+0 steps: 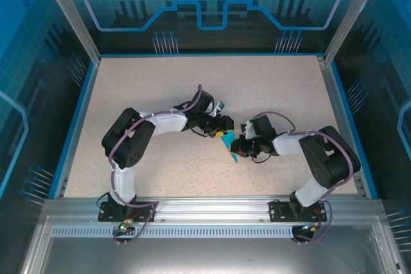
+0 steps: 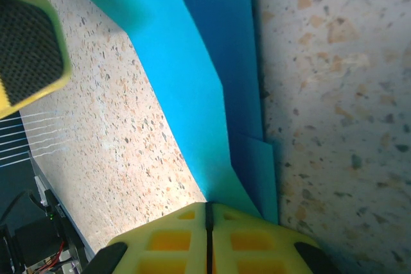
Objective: Fold a paper plane with a square sheet of paper (pick it up from the middle)
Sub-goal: Fold the wing for the fifth time at the center of the table.
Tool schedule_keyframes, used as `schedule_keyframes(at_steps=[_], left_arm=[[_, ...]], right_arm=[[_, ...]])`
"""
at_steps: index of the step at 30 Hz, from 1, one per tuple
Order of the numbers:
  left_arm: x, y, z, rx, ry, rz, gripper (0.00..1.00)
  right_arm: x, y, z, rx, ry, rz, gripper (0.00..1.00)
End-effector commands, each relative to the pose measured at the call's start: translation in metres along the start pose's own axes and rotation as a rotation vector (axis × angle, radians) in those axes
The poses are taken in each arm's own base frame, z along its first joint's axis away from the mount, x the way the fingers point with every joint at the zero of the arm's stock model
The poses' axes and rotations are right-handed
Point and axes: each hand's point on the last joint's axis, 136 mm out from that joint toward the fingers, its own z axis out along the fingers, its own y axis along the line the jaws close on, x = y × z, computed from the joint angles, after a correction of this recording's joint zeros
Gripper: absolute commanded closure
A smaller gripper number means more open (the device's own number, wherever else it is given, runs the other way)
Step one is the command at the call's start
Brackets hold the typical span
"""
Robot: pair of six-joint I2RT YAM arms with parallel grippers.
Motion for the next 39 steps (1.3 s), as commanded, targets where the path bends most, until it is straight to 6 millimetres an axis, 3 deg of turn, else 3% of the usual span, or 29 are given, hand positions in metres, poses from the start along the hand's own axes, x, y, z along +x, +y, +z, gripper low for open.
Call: schedule_keyframes(at_steps=[1, 6, 15, 31, 39], left_arm=[[-0.001, 0.009, 0.003, -0.01, -0.002, 0.008, 0.46], [-0.001, 0.02, 0.015, -0.007, 0.006, -0.015, 0.46], [-0.012, 0.049, 0.016, -0.076, -0.022, -0.058, 0.47], [-0.04, 0.05, 0.003, -0.056, -0.045, 0.0, 0.46], [-0.06, 0.063, -0.007, -0.074, -0.064, -0.012, 0.46]], right_arm=[[0.028, -0.047, 0.004, 0.143, 0.07, 0.113, 0.92], [0.03, -0.049, 0.005, 0.147, 0.073, 0.116, 0.92], [0.038, -0.055, 0.003, 0.162, 0.089, 0.119, 0.93], [0.053, -0.065, 0.003, 0.175, 0.128, 0.111, 0.94], [0.055, -0.065, 0.002, 0.174, 0.138, 0.106, 0.94]])
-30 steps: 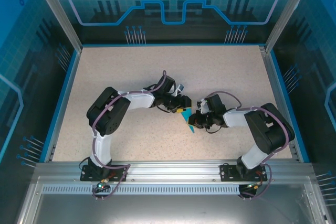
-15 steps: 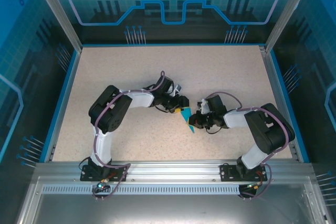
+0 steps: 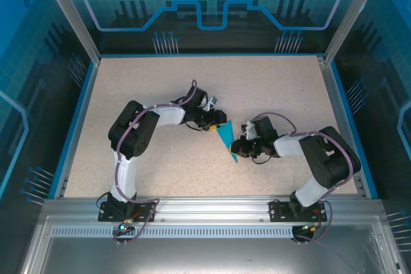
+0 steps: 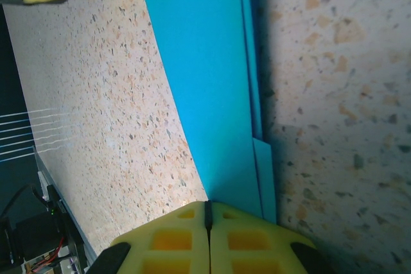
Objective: Fold a paper plane with a square sheet of paper (pick it up from the middle)
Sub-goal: Fold the wing for the fifth time at the center of the table.
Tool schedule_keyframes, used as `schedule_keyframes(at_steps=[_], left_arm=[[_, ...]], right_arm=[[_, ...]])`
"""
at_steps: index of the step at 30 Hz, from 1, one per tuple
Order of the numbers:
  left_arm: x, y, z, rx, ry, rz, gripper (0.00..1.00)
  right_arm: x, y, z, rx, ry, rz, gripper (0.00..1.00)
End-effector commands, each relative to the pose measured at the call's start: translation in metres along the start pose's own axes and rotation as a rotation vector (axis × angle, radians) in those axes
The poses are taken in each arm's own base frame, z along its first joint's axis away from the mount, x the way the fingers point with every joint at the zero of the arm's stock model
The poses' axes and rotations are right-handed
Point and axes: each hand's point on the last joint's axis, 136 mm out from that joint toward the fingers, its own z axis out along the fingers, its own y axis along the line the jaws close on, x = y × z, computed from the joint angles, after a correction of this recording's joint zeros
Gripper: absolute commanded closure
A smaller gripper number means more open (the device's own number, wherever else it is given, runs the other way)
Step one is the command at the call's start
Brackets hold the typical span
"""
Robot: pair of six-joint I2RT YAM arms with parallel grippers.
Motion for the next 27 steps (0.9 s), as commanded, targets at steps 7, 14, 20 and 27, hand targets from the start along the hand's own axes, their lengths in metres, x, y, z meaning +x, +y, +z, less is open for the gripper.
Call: schedule_keyframes(at_steps=[7, 14, 20, 27], left_arm=[[-0.023, 0.017, -0.012, -0.03, -0.005, 0.006, 0.47], [-0.034, -0.023, -0.045, 0.009, -0.07, 0.067, 0.47], [-0.021, -0.054, -0.066, 0.073, -0.098, 0.082, 0.49], [0.023, -0.063, -0.034, 0.092, 0.003, 0.099, 0.54]], right_arm=[[0.052, -0.058, 0.002, 0.184, 0.143, 0.133, 0.94], [0.045, -0.051, 0.003, 0.166, 0.134, 0.128, 0.94], [0.039, -0.047, 0.005, 0.156, 0.126, 0.132, 0.93], [0.038, -0.048, 0.007, 0.16, 0.125, 0.142, 0.93]])
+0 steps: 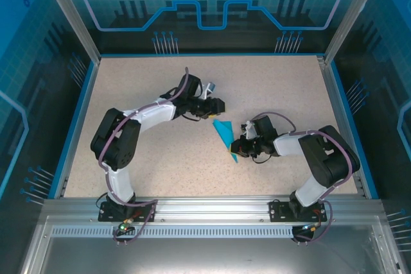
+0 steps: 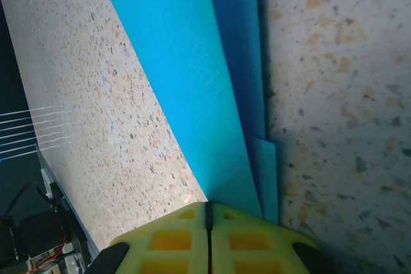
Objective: Fold a paper plane with a square sheet of paper (pick it up from the middle)
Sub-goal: Fold the wing for the fifth time at the center of the table.
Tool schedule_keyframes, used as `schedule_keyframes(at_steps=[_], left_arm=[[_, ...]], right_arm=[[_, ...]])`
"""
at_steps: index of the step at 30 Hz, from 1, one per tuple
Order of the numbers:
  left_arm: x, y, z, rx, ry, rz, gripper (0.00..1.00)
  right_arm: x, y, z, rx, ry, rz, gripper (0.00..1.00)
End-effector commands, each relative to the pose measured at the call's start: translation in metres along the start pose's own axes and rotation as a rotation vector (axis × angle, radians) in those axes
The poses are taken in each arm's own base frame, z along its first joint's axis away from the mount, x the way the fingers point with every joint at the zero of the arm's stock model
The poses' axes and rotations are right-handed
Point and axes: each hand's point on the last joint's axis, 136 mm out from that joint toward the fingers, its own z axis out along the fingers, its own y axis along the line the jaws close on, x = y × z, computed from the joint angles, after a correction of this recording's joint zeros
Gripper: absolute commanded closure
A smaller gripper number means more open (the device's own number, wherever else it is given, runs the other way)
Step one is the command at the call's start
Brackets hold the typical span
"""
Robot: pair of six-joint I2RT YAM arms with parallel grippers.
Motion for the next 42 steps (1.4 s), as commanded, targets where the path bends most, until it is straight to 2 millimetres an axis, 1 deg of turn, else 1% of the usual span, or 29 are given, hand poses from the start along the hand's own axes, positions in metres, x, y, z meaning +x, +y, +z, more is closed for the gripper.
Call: schedule_keyframes(at_steps=[1, 3, 6, 8, 10, 12, 15, 18, 21, 24, 26, 28, 30, 32, 35, 38, 42], left_arm=[[0.033, 0.005, 0.023, 0.016, 0.096, -0.034, 0.54], [0.042, 0.009, 0.038, 0.014, 0.127, -0.048, 0.54], [0.046, 0.018, 0.053, 0.008, 0.145, -0.066, 0.54], [0.046, 0.032, 0.06, -0.032, 0.136, -0.083, 0.54], [0.044, 0.049, 0.062, -0.095, 0.112, -0.093, 0.55], [0.043, 0.061, 0.065, -0.129, 0.112, -0.11, 0.55], [0.044, 0.077, 0.067, -0.159, 0.121, -0.147, 0.55], [0.049, 0.086, 0.068, -0.175, 0.137, -0.161, 0.55], [0.054, 0.09, 0.068, -0.182, 0.153, -0.164, 0.55], [0.059, 0.093, 0.068, -0.184, 0.164, -0.17, 0.55], [0.059, 0.094, 0.068, -0.183, 0.167, -0.173, 0.55], [0.06, 0.093, 0.069, -0.181, 0.169, -0.175, 0.56], [0.059, 0.093, 0.069, -0.182, 0.167, -0.177, 0.56], [0.058, 0.093, 0.069, -0.181, 0.168, -0.178, 0.56], [0.059, 0.094, 0.069, -0.188, 0.168, -0.179, 0.56], [0.061, 0.098, 0.069, -0.203, 0.172, -0.186, 0.57], [0.063, 0.102, 0.07, -0.209, 0.175, -0.193, 0.59]], right_arm=[[0.038, -0.051, 0.006, 0.167, 0.105, 0.13, 0.93], [0.039, -0.051, 0.006, 0.168, 0.108, 0.132, 0.93], [0.04, -0.051, 0.005, 0.166, 0.108, 0.13, 0.93], [0.039, -0.05, 0.004, 0.165, 0.105, 0.128, 0.93], [0.039, -0.048, 0.003, 0.159, 0.1, 0.125, 0.93], [0.038, -0.045, 0.001, 0.147, 0.092, 0.117, 0.92], [0.034, -0.033, -0.002, 0.112, 0.08, 0.092, 0.91], [0.025, -0.015, -0.007, 0.075, 0.054, 0.053, 0.9], [0.017, 0.008, -0.011, 0.034, 0.034, 0.001, 0.89], [0.006, 0.022, -0.011, 0.013, 0.009, -0.02, 0.88], [0.0, 0.03, -0.007, 0.006, 0.018, -0.031, 0.88], [-0.003, 0.028, -0.001, 0.029, 0.026, -0.03, 0.88], [-0.003, 0.019, 0.005, 0.052, 0.037, -0.012, 0.88], [0.003, 0.005, 0.009, 0.084, 0.056, 0.011, 0.88], [0.016, -0.01, 0.01, 0.11, 0.085, 0.032, 0.88], [0.03, -0.019, 0.008, 0.124, 0.11, 0.046, 0.88], [0.045, -0.023, 0.002, 0.113, 0.133, 0.054, 0.88]])
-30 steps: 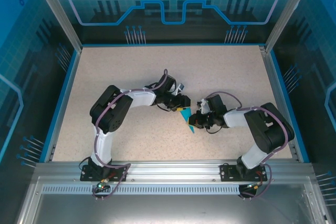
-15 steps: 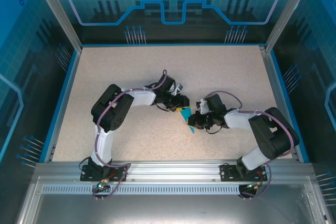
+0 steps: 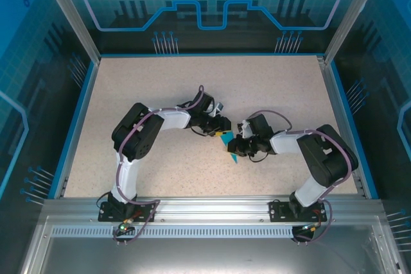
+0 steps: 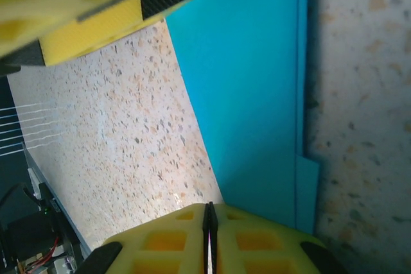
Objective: Fold a paper plane with a square sheet of paper (pick it up from the middle)
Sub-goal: Fold the wing for the fifth time at the center of the table.
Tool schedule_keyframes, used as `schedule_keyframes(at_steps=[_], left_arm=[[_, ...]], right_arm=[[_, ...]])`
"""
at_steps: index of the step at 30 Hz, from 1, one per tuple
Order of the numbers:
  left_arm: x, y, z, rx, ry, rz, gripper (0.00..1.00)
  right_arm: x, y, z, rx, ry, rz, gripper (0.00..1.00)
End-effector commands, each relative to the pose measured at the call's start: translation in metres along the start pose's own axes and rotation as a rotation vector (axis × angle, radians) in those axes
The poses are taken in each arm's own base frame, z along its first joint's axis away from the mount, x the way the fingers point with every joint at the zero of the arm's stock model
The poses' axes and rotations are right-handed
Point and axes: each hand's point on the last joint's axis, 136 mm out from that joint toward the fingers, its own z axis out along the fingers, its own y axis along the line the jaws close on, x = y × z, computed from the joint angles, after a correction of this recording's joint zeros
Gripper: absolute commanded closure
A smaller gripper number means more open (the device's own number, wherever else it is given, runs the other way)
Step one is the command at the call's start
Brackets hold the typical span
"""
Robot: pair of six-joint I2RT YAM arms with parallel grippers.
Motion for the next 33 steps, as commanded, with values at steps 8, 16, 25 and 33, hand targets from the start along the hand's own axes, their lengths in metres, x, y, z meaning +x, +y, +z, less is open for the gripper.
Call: schedule_keyframes(at_steps=[8, 16, 25, 33], left_arm=[[0.009, 0.05, 0.011, -0.131, 0.029, -0.087, 0.59], [0.009, 0.05, 0.011, -0.129, 0.033, -0.089, 0.6], [0.009, 0.045, 0.009, -0.12, 0.031, -0.081, 0.59], [0.008, 0.041, 0.008, -0.11, 0.029, -0.078, 0.59]], right_arm=[[0.068, -0.037, -0.009, 0.056, 0.154, 0.102, 0.87], [0.085, -0.049, -0.02, 0.083, 0.16, 0.107, 0.86], [0.084, -0.046, -0.032, 0.068, 0.131, 0.103, 0.85], [0.038, 0.0, -0.065, 0.003, -0.078, -0.037, 0.78]])
